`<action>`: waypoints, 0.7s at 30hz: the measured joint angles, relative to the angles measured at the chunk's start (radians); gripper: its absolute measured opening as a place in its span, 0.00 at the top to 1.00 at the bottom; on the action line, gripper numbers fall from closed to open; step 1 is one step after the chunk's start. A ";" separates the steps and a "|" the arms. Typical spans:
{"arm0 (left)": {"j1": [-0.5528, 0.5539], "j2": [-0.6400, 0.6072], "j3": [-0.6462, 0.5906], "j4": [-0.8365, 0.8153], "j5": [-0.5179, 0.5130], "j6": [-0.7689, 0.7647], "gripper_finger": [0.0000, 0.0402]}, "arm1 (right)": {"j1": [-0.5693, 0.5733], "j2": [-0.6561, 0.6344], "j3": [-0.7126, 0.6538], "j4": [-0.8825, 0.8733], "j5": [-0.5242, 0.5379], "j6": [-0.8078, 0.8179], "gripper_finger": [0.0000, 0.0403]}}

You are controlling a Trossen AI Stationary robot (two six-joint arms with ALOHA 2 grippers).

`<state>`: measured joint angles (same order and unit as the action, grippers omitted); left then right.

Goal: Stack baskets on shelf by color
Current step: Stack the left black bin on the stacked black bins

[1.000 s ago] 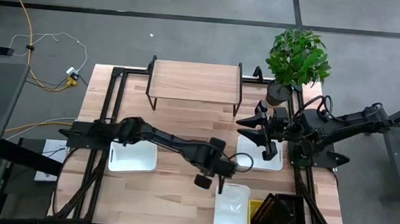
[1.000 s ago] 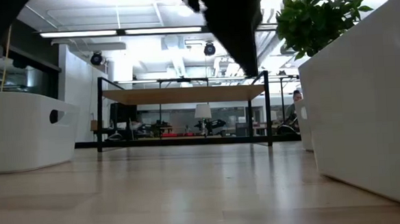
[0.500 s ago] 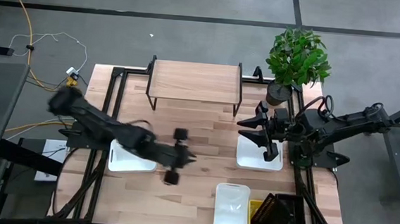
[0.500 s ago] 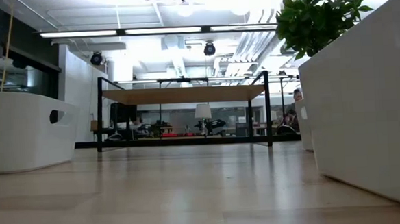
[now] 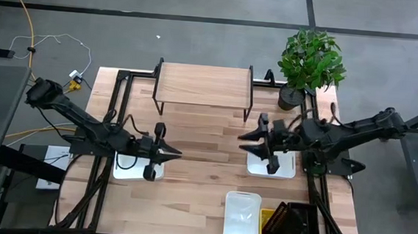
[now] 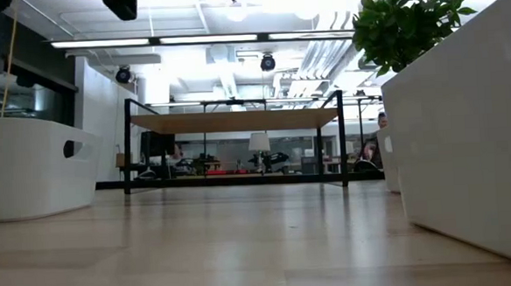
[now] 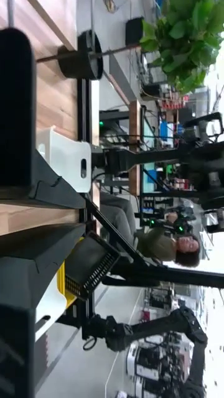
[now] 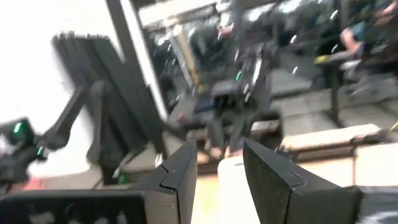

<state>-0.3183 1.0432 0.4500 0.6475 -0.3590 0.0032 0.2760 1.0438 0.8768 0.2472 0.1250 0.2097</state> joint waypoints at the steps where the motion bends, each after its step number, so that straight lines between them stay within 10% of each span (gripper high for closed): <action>1: 0.000 0.000 0.000 0.004 0.008 0.000 0.91 | 0.000 0.016 0.000 -0.007 -0.020 0.021 0.71; 14: 0.000 0.000 0.000 0.004 0.015 0.008 0.90 | 0.199 0.256 0.370 -1.063 0.337 0.570 0.71; 21: -0.010 0.001 0.000 0.000 0.016 0.000 0.91 | 0.306 0.365 0.452 -1.356 0.316 0.907 0.71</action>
<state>-0.3280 1.0439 0.4500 0.6479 -0.3433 0.0030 0.5824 1.4090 1.3288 -1.1086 0.4408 1.1168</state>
